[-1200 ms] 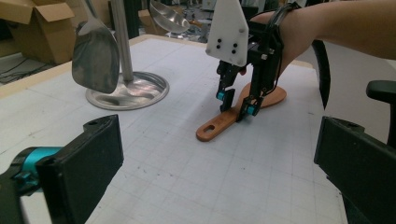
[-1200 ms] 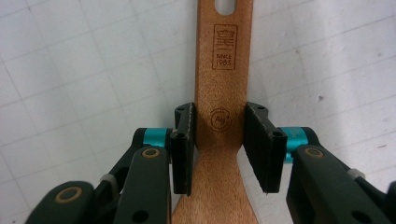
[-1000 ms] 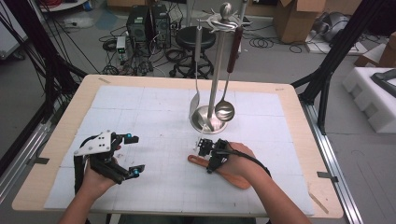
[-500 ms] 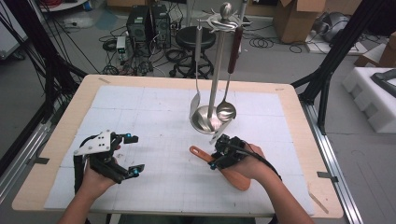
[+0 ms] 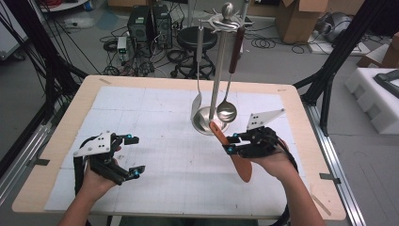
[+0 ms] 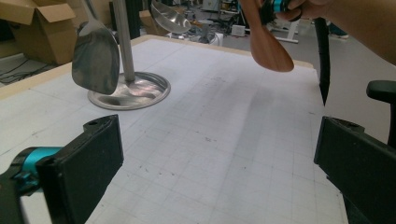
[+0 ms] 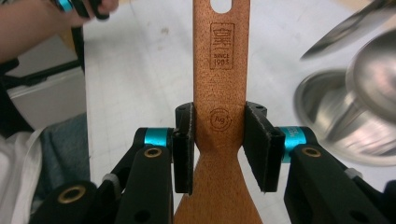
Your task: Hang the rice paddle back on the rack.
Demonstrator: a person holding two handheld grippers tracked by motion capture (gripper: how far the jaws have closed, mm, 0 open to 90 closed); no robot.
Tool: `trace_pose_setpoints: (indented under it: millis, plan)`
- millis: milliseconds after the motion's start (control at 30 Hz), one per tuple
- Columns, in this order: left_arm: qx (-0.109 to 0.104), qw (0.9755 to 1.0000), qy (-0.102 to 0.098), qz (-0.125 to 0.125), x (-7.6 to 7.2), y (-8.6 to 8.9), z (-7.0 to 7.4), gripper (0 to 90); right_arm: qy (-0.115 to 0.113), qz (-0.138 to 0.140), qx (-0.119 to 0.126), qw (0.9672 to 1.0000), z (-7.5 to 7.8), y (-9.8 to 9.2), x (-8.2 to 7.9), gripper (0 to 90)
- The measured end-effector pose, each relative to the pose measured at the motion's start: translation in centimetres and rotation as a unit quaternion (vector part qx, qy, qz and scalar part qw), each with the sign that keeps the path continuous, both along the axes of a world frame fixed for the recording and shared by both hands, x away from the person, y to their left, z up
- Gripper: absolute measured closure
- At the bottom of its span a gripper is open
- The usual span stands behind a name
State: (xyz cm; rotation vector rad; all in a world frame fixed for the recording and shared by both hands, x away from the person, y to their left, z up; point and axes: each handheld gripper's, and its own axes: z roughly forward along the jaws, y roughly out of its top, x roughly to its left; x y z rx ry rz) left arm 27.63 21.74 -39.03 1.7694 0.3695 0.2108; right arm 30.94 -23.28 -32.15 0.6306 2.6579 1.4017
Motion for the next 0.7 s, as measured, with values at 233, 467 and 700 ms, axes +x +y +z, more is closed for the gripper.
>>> trace_pose_setpoints:
  millis: [233, 467, 700]
  plan:
    - [-0.004, 1.0000, 0.000, 0.000, 0.0, 0.0, 0.0, 1.7, -0.040, -0.005, 0.044, 0.9982, 2.2, -1.4, -0.4, 66.1]
    - [-0.004, 1.0000, -0.001, 0.001, -0.1, 0.0, 0.1, 1.7, -0.061, -0.013, 0.069, 0.9956, 3.6, -2.5, -0.7, 66.1]
    - [-0.004, 1.0000, -0.001, 0.001, 0.0, 0.0, 0.1, 1.7, -0.087, -0.033, 0.103, 0.9903, 5.0, -4.6, -1.2, 66.1]
